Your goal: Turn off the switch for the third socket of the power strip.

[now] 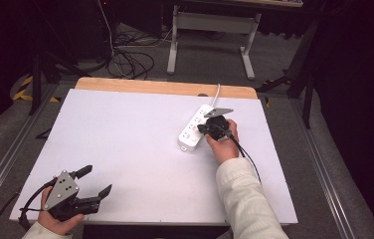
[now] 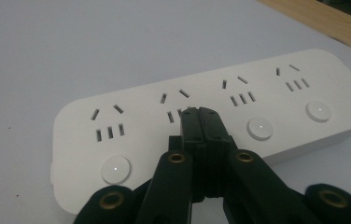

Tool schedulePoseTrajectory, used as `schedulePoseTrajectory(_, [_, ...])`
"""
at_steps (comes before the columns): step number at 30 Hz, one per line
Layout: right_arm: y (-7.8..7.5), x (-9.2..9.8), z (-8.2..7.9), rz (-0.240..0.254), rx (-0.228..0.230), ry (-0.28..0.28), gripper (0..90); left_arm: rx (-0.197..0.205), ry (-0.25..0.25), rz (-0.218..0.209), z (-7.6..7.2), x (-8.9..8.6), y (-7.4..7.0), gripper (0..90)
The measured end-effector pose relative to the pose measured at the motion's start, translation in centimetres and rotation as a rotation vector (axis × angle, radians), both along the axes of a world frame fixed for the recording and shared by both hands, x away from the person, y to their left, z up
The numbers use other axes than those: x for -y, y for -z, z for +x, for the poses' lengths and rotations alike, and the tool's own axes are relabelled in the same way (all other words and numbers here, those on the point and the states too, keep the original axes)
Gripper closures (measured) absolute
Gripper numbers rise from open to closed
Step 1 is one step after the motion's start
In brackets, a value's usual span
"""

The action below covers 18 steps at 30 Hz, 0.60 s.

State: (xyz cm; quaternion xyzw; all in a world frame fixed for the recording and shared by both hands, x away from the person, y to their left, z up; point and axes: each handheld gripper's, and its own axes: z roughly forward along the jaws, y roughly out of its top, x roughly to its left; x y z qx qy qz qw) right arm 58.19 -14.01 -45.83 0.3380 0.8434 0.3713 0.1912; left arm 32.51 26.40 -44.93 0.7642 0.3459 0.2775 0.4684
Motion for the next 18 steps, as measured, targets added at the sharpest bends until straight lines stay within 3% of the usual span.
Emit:
schedulePoseTrajectory(8, [0.1,-0.34,-0.18,-0.039,0.017,-0.001,90.0,-0.001,-0.002,-0.002,-0.02,0.03,0.01,17.9])
schedulePoseTrajectory(18, [0.23,-0.36,-0.33,-0.028,0.021,0.016,90.0,-0.003,-0.003,-0.001,-0.02,0.06,0.02,17.9])
